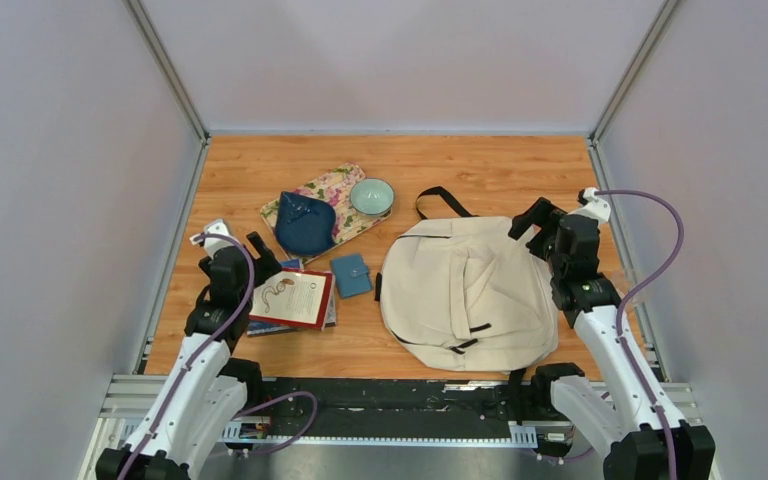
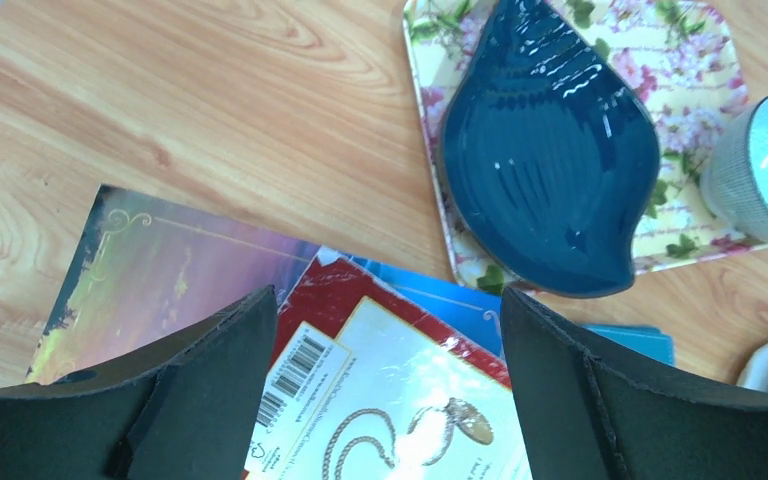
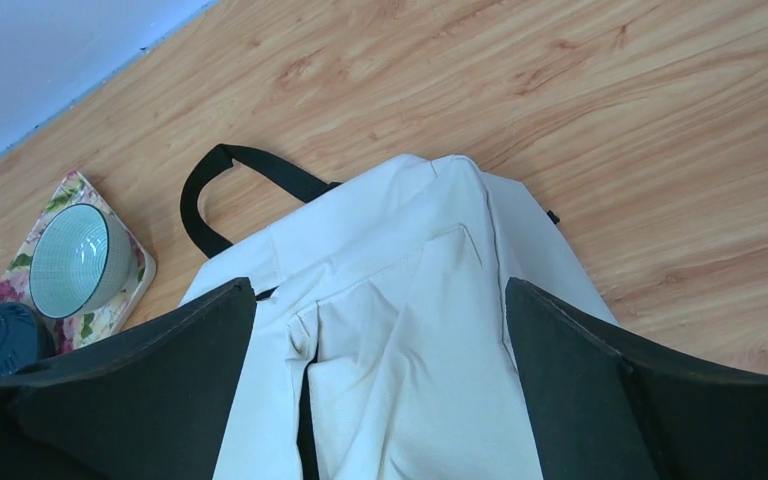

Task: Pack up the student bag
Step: Move the distractor to the corner of the board.

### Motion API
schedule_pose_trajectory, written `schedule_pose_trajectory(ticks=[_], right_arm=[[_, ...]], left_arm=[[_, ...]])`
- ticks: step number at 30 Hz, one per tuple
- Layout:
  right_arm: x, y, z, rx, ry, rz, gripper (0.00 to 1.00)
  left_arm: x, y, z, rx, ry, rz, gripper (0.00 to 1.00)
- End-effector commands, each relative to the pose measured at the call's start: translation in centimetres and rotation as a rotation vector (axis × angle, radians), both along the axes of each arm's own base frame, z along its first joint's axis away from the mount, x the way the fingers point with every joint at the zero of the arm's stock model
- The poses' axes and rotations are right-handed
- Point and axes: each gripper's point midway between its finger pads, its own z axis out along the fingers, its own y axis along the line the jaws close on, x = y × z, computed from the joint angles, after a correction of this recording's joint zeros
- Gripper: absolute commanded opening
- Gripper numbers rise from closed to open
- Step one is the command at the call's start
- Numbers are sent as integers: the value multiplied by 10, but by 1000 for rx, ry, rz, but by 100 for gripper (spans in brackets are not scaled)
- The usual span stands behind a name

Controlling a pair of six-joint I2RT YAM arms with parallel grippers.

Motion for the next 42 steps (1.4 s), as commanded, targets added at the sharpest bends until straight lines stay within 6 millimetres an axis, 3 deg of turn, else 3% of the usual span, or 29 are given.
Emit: schedule_pose_trajectory(ticks=[1,2,6,12,17,25,31,34,37,38,40,42], right_arm=[[3,6,13,29,-29,26,99],[4,8,14,39,-29,33,99],[9,24,11,84,-12,108,99],[13,53,21,162,-40,249,99],[19,77,19,228,-17,362,99],[26,120,8,329,65,531,99],[29,119,9,324,53,521,99],[28,119,11,329,54,524,99],[26,119,11,320,55,524,99],[25,118,10,321,59,520,99],[24,116,9,315,60,514,99],[23,115,11,309,54,509,99]], left_arm=[[8,-6,32,-24,-10,-21,89],[10,-12,39,-27,-1,-54,89],[4,-36,35,-61,53,-206,89],[7,-62,52,-95,-40,-361,90],[7,-70,64,-64,-16,-443,90],[-4,-86,60,-67,24,-570,90],[-8,-128,70,-164,-21,-791,90],[-2,-145,65,-42,14,-817,90],[13,-159,55,111,77,-835,90],[21,-163,65,146,55,-854,90],[37,-168,56,214,81,-858,90],[52,-173,62,299,75,-891,90]])
